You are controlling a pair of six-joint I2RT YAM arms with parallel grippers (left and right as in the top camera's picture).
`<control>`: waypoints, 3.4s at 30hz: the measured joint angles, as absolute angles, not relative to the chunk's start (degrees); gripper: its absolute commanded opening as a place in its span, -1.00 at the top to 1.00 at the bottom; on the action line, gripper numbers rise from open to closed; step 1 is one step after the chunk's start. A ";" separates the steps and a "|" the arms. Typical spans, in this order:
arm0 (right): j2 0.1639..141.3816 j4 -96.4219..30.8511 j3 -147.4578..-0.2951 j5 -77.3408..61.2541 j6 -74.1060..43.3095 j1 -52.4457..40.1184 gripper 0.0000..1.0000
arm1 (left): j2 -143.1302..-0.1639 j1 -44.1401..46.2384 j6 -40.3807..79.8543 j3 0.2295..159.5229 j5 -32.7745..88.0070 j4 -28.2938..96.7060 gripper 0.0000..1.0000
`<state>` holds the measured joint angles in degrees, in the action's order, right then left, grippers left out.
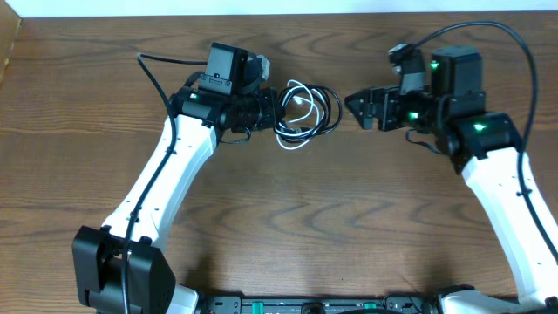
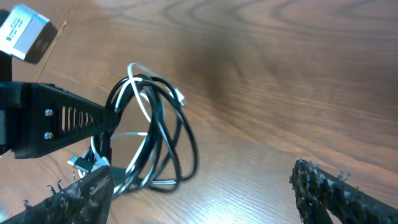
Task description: Untangle cables
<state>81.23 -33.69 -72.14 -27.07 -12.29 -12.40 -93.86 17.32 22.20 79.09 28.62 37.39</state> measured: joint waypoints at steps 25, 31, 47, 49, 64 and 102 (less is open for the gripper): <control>93.60 -26.37 -72.03 -23.31 -29.54 -17.08 -0.33 | -93.86 13.61 30.24 79.09 45.50 33.45 0.85; 93.82 -32.88 -72.01 -18.17 -30.44 -17.47 -0.34 | -93.86 13.26 32.47 79.09 49.95 28.86 0.85; 94.28 -42.33 -72.01 -2.57 -23.57 -15.62 -0.47 | -93.86 8.36 34.26 79.09 54.46 28.51 0.85; 94.28 -42.11 -72.01 -3.53 -20.91 -14.90 -0.47 | -93.86 8.34 33.98 79.09 54.65 28.58 0.85; 94.39 -45.69 -71.99 -16.12 -6.57 -13.67 0.91 | -93.86 8.88 21.61 79.07 45.98 43.68 0.85; 95.00 -45.36 -71.92 -32.25 -3.64 -13.96 0.98 | -106.72 22.35 10.68 78.22 35.90 30.89 0.21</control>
<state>95.00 -45.36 -71.92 -32.25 -3.64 -13.96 -106.72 22.35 10.68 78.22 35.90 30.89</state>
